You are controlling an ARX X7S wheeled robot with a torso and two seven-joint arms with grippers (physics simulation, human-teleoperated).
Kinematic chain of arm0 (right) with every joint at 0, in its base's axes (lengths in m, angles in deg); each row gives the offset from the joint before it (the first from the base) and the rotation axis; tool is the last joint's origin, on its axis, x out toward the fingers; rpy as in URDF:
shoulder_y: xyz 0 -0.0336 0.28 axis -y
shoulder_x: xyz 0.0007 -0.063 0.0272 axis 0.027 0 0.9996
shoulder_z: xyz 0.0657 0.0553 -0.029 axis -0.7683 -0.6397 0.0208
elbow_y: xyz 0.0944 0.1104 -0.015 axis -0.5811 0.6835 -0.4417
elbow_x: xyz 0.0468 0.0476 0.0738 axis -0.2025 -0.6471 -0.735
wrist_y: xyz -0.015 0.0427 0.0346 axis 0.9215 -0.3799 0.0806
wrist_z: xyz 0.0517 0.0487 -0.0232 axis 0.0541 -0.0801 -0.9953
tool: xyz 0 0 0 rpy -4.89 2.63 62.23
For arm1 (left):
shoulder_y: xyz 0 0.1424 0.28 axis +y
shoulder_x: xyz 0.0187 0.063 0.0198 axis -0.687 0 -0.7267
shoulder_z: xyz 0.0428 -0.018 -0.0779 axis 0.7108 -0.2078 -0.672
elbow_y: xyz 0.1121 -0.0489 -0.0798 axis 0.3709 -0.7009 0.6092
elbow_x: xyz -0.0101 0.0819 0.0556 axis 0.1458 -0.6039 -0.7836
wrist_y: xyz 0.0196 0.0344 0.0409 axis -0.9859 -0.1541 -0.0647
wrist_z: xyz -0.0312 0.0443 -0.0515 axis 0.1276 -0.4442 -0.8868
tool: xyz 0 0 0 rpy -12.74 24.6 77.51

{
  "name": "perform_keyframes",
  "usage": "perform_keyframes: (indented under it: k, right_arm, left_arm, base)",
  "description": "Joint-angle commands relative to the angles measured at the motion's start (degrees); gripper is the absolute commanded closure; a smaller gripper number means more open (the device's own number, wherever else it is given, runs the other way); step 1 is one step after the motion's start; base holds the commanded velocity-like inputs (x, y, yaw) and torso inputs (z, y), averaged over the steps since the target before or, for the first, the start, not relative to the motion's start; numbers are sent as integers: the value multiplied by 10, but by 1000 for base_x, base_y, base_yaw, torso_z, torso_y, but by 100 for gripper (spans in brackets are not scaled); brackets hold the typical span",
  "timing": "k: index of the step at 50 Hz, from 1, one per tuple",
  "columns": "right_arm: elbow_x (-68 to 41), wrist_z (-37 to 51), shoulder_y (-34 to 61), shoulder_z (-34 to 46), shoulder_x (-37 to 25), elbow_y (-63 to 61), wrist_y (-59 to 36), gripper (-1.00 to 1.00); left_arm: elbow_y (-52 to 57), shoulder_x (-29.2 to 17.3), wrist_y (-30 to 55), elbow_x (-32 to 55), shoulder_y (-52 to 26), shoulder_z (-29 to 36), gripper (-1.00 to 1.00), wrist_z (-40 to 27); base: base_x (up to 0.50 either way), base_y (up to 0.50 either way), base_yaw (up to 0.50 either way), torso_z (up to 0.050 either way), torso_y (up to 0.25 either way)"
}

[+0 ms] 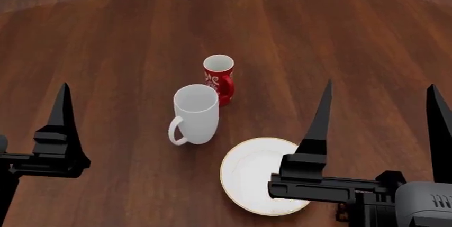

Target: Put the white mug on the plate.

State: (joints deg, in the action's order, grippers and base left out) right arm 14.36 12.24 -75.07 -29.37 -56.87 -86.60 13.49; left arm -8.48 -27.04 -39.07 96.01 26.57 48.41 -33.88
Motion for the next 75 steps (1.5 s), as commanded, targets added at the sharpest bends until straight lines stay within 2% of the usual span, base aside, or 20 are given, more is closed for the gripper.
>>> perform_keyframes:
  k: [1,30,68,75]
  right_arm:
    - [-5,4,-1,1,-4,2,4,-100]
    - [-18,14,-22,-3,-16,-4,20,-100]
    - [-26,31,-33,2,-32,-2,34,-100]
    - [-28,32,-37,2,-34,2,41,-100]
  left_arm:
    - [0,-2,0,3,-2,1,-100,-4]
    - [10,-6,6,10,-3,15,-100,-13]
    - [1,-14,3,15,-10,38,-100,-14]
    - [8,-17,27,25,-28,49,-100,-13]
  base:
    - [436,-70,0,0,0]
    - [412,-63,0,0,1]
    - [3,0,0,0,0]
    - [0,0,0,0,0]
